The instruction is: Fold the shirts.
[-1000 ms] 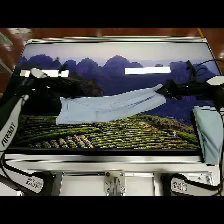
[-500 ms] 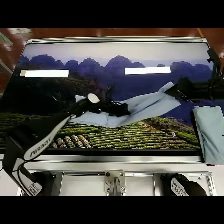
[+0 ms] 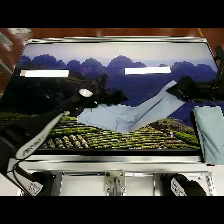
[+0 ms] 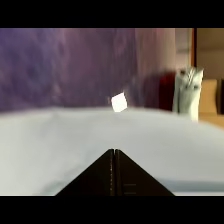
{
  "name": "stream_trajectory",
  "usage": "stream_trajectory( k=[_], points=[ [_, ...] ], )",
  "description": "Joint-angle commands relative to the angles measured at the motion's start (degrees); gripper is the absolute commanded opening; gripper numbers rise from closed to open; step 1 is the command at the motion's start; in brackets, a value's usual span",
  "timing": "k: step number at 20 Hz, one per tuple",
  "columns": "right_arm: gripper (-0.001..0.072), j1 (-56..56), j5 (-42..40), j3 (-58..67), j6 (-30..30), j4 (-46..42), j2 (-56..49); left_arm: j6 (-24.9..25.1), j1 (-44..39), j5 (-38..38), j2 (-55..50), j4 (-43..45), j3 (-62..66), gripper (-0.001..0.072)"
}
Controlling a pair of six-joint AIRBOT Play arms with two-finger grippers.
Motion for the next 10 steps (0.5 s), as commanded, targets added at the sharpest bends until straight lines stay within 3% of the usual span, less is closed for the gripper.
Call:
stream_trajectory(
  k=[1, 4, 7, 10],
  points=[
    [0.0064, 10.86, -12.98, 0.00, 0.24, 0.61, -2.32, -3.50, 13.79, -2.16, 10.67, 13.94, 0.00, 0.0031],
    [0.0064, 27.58, -30.86, 0.02, 0.24, 2.80, -10.38, -8.15, 28.11, -8.15, 21.05, 22.77, 0.00, 0.0032],
    [0.0064, 40.59, -47.71, 0.13, 0.24, 9.33, -22.56, -8.74, 39.39, -17.03, 29.14, 24.98, 0.00, 0.0032],
    [0.0064, 48.11, -53.99, 2.60, 0.22, 20.20, -37.05, -8.72, 46.16, -25.62, 34.93, 24.98, 0.00, 0.0032]
  ],
)
